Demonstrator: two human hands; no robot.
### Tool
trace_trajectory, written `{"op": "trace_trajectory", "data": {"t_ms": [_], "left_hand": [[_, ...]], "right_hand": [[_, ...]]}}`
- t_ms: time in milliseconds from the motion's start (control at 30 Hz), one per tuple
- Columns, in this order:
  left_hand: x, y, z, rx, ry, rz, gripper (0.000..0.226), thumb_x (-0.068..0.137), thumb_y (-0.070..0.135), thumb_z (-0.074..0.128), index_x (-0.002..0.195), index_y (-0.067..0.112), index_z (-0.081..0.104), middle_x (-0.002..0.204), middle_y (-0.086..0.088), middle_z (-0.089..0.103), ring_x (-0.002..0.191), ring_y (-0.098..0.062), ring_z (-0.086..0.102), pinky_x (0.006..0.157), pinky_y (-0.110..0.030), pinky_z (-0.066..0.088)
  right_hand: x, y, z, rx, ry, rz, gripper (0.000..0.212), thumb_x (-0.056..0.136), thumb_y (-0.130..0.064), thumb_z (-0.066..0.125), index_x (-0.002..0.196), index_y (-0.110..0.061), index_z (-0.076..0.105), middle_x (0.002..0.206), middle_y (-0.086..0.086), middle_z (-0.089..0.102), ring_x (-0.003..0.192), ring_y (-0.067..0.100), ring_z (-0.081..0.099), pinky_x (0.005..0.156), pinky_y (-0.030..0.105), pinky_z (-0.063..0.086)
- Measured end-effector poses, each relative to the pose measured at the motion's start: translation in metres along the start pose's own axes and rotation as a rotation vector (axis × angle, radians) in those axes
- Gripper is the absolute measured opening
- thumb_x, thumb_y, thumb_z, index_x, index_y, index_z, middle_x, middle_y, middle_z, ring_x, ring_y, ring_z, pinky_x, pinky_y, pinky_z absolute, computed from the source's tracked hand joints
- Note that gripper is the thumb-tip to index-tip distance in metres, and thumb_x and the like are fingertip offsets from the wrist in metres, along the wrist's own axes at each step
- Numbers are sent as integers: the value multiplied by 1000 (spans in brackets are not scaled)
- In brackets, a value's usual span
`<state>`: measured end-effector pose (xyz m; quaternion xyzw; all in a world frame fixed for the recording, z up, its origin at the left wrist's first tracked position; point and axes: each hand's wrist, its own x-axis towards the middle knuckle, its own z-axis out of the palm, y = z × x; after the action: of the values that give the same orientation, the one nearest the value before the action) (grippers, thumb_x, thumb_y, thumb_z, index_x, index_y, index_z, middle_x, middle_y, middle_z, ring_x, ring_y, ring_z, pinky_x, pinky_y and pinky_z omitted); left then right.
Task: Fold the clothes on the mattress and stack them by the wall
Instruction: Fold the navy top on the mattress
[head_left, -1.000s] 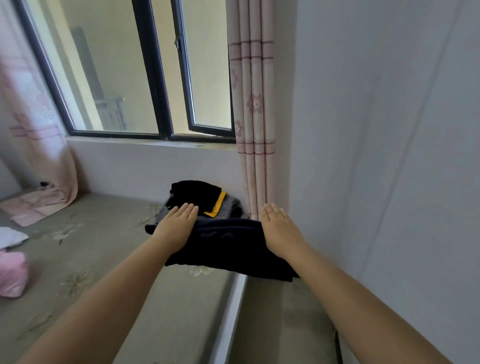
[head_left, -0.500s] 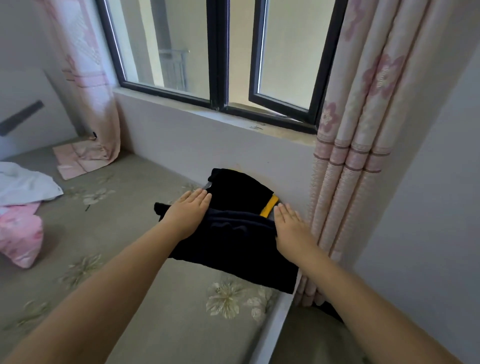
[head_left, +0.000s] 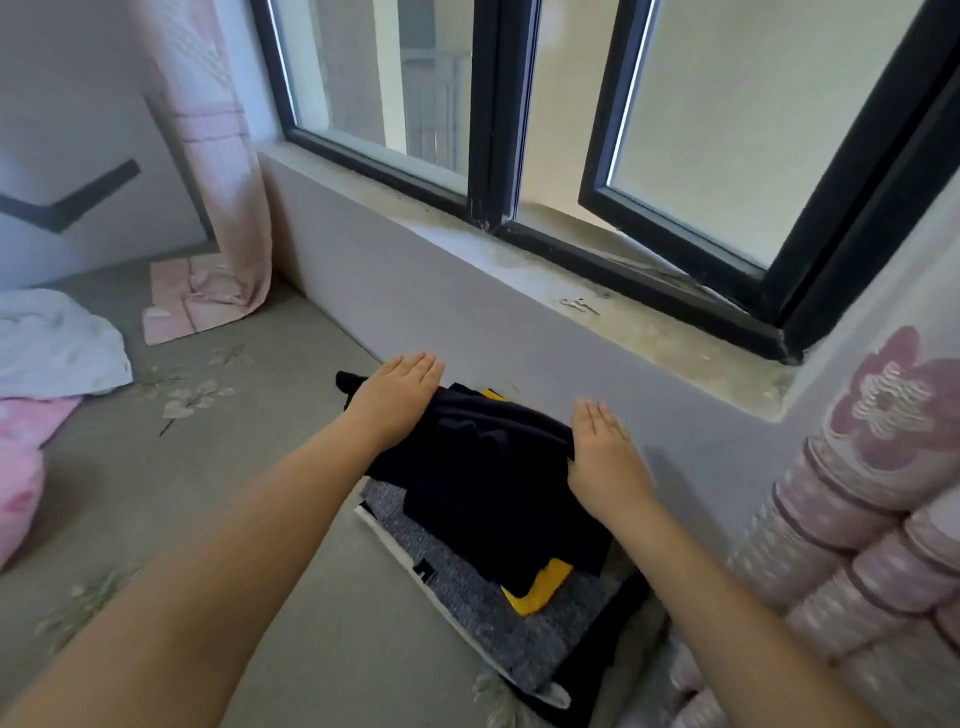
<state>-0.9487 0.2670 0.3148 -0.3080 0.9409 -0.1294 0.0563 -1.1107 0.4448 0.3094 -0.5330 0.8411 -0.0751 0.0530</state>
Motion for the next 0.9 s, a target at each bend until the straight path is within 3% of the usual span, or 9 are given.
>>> {"op": "trace_trajectory", "data": {"t_ms": [100,200,267,333,400,467,600,767,900], "left_hand": [[48,-3,0,-19,67,-2,53,97,7,25,145,3,5,155,-12,8,143,-22,9,114,-34,1],[73,-2,33,-93,270,64,51,89,-4,36,140,-2,28,146,-20,31,136,-35,28,113,-44,15],[75,2,72,-56,98,-6,60,91,0,38,146,8,16,153,-12,18,141,-30,15,114,-43,8],[67,15,119,-2,-212,-72,73,92,5,42,147,21,-3,156,-4,-2,143,-25,-2,115,-40,4],[55,36,160,-66,-409,-53,77,92,3,42,146,26,-7,156,-1,-7,143,-24,-6,115,-40,6],[44,61,191,-211,-508,4,74,92,1,39,146,24,-6,156,1,-7,143,-21,-7,115,-38,5],[34,92,219,-446,-479,-83,58,99,15,29,146,21,-5,156,2,-7,143,-17,-5,115,-35,5],[31,97,215,-426,-433,-135,54,101,26,26,147,21,-1,156,1,-2,143,-19,-3,115,-36,5],[-5,86,193,-401,-359,-269,51,100,30,26,147,18,10,156,-3,5,143,-21,0,115,-36,4]], "right_hand": [[36,22,4,43,66,-25,61,95,-9,38,146,-3,4,155,12,7,143,23,6,115,30,4],[48,30,42,97,152,-69,61,91,-6,45,144,0,15,152,16,20,142,28,17,115,36,14],[49,24,83,113,79,-99,61,90,-7,46,143,1,17,151,18,21,141,32,18,114,41,18],[47,19,136,76,-166,-126,63,95,-16,40,146,-5,6,155,14,8,143,29,6,115,41,11],[44,18,184,31,-412,-140,64,97,-24,39,147,-12,0,156,9,-3,143,26,-3,116,42,4],[43,22,216,24,-485,-145,66,98,-30,38,147,-16,-4,156,6,-8,143,26,-7,115,44,1],[46,39,241,58,-411,-186,64,97,-33,35,147,-19,-2,156,2,-5,144,23,-3,116,40,3],[51,45,235,-9,-406,-236,61,97,-36,33,148,-18,3,156,3,2,143,23,5,115,38,11],[50,9,213,-78,-314,-300,56,97,-33,35,146,-11,17,155,12,11,143,28,8,115,40,11]]}}
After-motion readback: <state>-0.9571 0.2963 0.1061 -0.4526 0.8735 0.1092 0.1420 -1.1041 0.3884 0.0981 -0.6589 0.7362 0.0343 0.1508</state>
